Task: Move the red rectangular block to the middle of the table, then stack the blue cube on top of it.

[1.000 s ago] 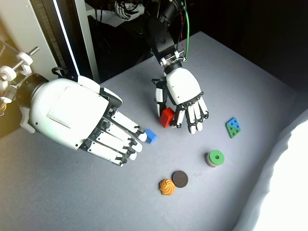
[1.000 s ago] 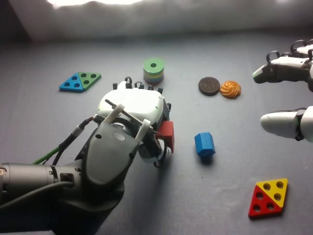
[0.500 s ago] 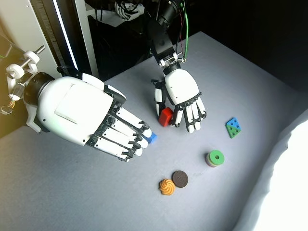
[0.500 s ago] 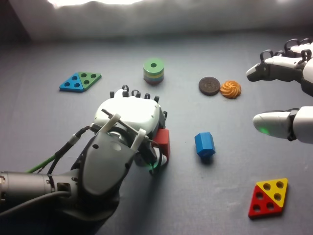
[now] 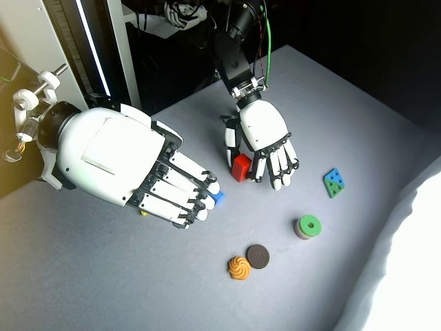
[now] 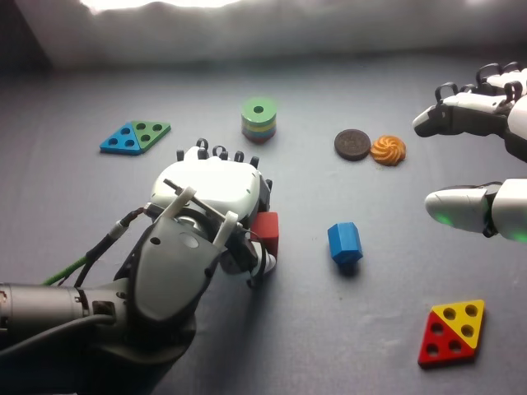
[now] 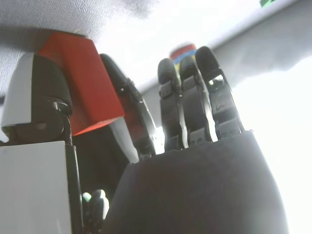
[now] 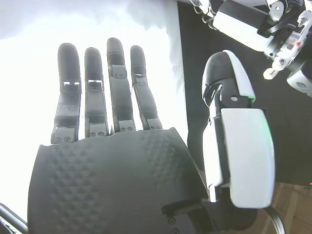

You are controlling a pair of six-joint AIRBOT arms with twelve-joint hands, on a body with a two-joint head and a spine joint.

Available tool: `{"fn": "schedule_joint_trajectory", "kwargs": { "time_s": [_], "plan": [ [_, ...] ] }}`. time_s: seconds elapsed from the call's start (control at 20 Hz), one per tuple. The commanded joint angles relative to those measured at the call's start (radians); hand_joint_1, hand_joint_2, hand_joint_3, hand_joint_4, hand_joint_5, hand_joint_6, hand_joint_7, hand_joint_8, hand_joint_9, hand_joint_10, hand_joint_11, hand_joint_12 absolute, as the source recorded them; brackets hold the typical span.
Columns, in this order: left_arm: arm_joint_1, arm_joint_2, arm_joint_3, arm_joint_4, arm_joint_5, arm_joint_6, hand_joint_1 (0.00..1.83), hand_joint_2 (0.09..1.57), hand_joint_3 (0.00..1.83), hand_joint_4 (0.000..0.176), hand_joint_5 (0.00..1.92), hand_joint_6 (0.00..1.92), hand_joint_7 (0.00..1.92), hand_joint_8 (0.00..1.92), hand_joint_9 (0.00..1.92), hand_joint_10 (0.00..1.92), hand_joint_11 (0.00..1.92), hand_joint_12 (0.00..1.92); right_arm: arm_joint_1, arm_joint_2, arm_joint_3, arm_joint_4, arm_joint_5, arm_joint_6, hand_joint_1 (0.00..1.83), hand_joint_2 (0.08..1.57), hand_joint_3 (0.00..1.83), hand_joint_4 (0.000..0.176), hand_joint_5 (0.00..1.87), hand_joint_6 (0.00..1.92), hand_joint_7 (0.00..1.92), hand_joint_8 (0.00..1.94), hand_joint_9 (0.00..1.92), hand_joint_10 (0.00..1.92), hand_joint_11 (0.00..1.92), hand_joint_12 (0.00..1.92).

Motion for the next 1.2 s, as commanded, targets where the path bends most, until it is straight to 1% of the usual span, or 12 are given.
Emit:
{"fn": "schedule_joint_trajectory", "kwargs": {
  "time_s": [0.0, 0.3, 0.35, 0.4, 0.45, 0.5, 0.6, 0.65, 0.8, 0.95, 1.05, 1.15],
  "plan": [
    [0.003, 0.009, -0.001, 0.077, -0.052, -0.006, 0.93, 1.19, 0.0, 0.176, 0.81, 1.22, 0.36, 0.0, 0.22, 0.0, 0.0, 0.84, 0.006, 0.008, 0.001, -0.025, 0.111, 0.005, 0.28, 1.2, 0.0, 0.0, 0.15, 0.55, 0.39, 0.01, 0.0, 0.82, 0.0, 1.35],
    [0.008, 0.007, -0.003, 0.077, -0.051, -0.008, 0.93, 1.19, 0.0, 0.176, 0.81, 1.23, 0.33, 0.0, 0.22, 0.0, 0.0, 0.83, 0.006, -0.007, 0.001, -0.025, 0.135, 0.005, 0.32, 1.19, 0.0, 0.0, 0.18, 0.56, 0.41, 0.01, 0.01, 0.82, 0.0, 1.33],
    [0.008, 0.007, -0.003, 0.076, -0.052, -0.008, 0.74, 1.13, 0.0, 0.145, 0.77, 0.64, 0.3, 0.0, 0.22, 0.0, 0.0, 0.83, 0.006, -0.015, 0.003, -0.025, 0.144, 0.003, 0.32, 1.19, 0.0, 0.0, 0.18, 0.55, 0.41, 0.01, 0.01, 0.82, 0.0, 1.33],
    [0.009, 0.007, -0.003, 0.076, -0.052, -0.008, 0.67, 1.13, 0.0, 0.131, 0.81, 0.33, 0.27, 0.0, 0.19, 0.0, 0.0, 0.74, 0.006, -0.027, 0.008, -0.025, 0.149, 0.003, 0.32, 1.19, 0.0, 0.0, 0.16, 0.54, 0.39, 0.0, 0.0, 0.79, 0.0, 1.31],
    [0.01, 0.007, -0.003, 0.076, -0.052, -0.008, 0.64, 1.11, 0.0, 0.128, 0.86, 0.17, 0.26, 0.0, 0.19, 0.0, 0.0, 0.76, 0.005, -0.041, 0.015, -0.025, 0.158, 0.002, 0.33, 1.19, 0.0, 0.0, 0.15, 0.53, 0.38, 0.0, 0.0, 0.78, 0.0, 1.28],
    [0.011, 0.007, -0.004, 0.076, -0.052, -0.008, 0.66, 1.06, 0.0, 0.106, 0.92, 0.08, 0.28, 0.0, 0.2, 0.01, 0.0, 0.79, 0.003, -0.052, 0.02, -0.021, 0.163, 0.002, 0.35, 1.19, 0.0, 0.0, 0.16, 0.52, 0.38, 0.0, 0.0, 0.79, 0.0, 1.29],
    [0.012, 0.007, -0.005, 0.076, -0.052, -0.008, 0.64, 1.03, 0.0, 0.099, 0.91, 0.02, 0.25, 0.0, 0.18, 0.0, 0.0, 0.72, 0.001, -0.078, 0.032, 0.03, 0.178, -0.027, 0.34, 1.19, 0.0, 0.0, 0.17, 0.53, 0.38, 0.0, 0.0, 0.8, 0.0, 1.31],
    [0.012, 0.007, -0.005, 0.076, -0.052, -0.008, 0.67, 1.01, 0.0, 0.078, 0.91, 0.01, 0.26, 0.0, 0.15, 0.0, 0.0, 0.66, 0.001, -0.085, 0.035, 0.038, 0.185, -0.033, 0.33, 1.2, 0.0, 0.0, 0.15, 0.52, 0.36, 0.0, 0.0, 0.77, 0.0, 1.3],
    [0.012, 0.01, -0.009, 0.075, -0.052, -0.008, 0.68, 0.98, 0.0, 0.057, 0.89, 0.0, 0.25, 0.0, 0.16, 0.01, 0.0, 0.72, 0.001, -0.114, 0.051, 0.051, 0.194, -0.036, 0.33, 1.19, 0.0, 0.0, 0.16, 0.52, 0.37, 0.02, 0.0, 0.76, 0.0, 1.29],
    [0.009, 0.019, -0.019, 0.072, -0.052, -0.009, 0.57, 0.98, 0.0, 0.074, 0.77, 0.0, 0.21, 0.0, 0.15, 0.0, 0.0, 0.75, 0.001, -0.161, 0.075, 0.115, 0.194, -0.1, 0.31, 1.21, 0.0, 0.0, 0.13, 0.54, 0.35, 0.01, 0.0, 0.74, 0.0, 1.27],
    [0.004, 0.028, -0.025, 0.069, -0.054, -0.008, 0.49, 0.98, 0.0, 0.07, 0.68, 0.0, 0.2, 0.0, 0.14, 0.0, 0.0, 0.81, -0.003, -0.182, 0.087, 0.138, 0.19, -0.12, 0.31, 1.21, 0.0, 0.0, 0.13, 0.55, 0.35, 0.01, 0.0, 0.74, 0.0, 1.27],
    [-0.003, 0.043, -0.035, 0.064, -0.055, -0.006, 0.43, 1.0, 0.01, 0.078, 0.63, 0.0, 0.21, 0.01, 0.13, 0.0, 0.0, 0.82, -0.007, -0.207, 0.099, 0.143, 0.19, -0.124, 0.34, 1.19, 0.0, 0.0, 0.14, 0.55, 0.37, 0.01, 0.0, 0.78, 0.0, 1.29]
  ]
}}
